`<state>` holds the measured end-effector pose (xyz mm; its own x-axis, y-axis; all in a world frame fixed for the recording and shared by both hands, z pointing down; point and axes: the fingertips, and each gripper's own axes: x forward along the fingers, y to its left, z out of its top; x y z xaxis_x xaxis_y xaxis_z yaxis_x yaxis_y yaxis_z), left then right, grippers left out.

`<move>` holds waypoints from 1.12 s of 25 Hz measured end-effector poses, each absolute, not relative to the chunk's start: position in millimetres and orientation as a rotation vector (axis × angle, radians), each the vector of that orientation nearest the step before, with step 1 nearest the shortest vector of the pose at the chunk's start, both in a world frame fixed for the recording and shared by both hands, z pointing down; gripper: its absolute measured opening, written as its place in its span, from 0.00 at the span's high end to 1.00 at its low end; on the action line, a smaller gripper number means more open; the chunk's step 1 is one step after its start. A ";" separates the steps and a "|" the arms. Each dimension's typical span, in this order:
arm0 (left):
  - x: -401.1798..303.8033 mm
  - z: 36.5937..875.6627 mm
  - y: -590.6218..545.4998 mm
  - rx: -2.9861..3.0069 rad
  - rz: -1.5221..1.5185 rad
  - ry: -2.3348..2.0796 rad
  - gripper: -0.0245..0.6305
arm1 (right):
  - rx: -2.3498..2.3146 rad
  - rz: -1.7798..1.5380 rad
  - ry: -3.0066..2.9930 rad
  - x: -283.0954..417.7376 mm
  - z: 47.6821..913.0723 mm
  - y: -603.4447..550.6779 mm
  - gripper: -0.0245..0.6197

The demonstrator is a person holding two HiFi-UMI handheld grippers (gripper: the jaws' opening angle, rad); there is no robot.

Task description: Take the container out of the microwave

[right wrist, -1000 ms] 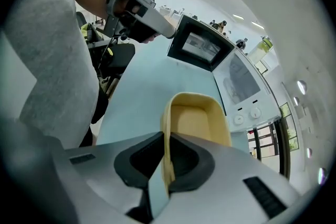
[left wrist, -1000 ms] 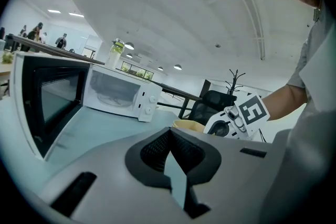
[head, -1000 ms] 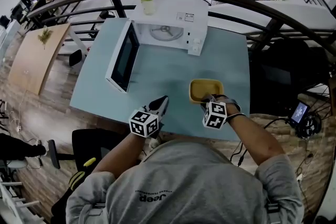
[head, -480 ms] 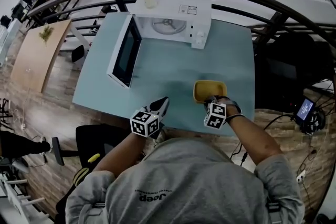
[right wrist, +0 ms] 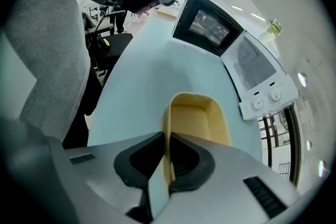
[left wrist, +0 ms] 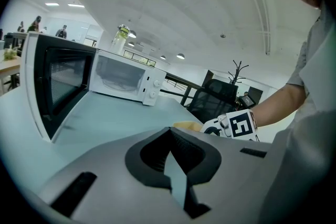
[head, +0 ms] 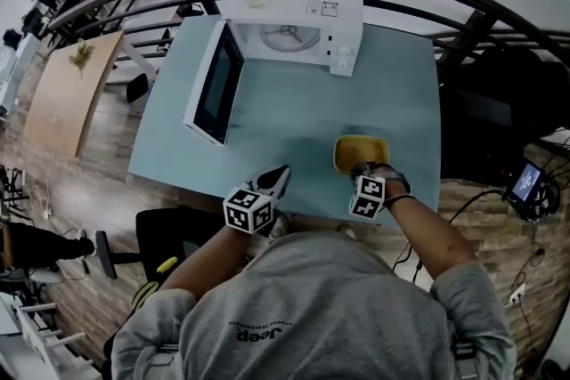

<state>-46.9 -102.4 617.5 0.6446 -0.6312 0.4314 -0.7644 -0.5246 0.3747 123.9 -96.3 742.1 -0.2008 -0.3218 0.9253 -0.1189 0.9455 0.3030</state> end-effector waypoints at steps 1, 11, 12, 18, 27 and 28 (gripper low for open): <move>-46.4 617.6 -102.7 2.326 0.329 -1.084 0.95 | 0.329 -0.193 -1.773 123.4 742.7 -96.2 0.90; -38.9 620.0 -104.0 2.323 0.360 -1.062 0.95 | 0.297 -0.196 -1.758 126.4 764.1 -89.3 0.89; -38.5 620.2 -104.7 2.322 0.364 -1.061 0.95 | 0.294 -0.191 -1.762 126.2 765.3 -88.9 0.89; -35.1 617.7 -109.7 2.326 0.359 -1.062 0.95 | 0.276 -0.111 -1.808 123.8 765.0 -85.1 0.76; -28.3 602.8 -121.8 2.359 0.328 -1.056 0.95 | 0.340 -0.031 -1.890 124.1 737.3 -95.0 0.74; -27.4 600.7 -123.3 2.364 0.323 -1.056 0.95 | 0.347 -0.026 -1.898 124.7 733.7 -95.8 0.74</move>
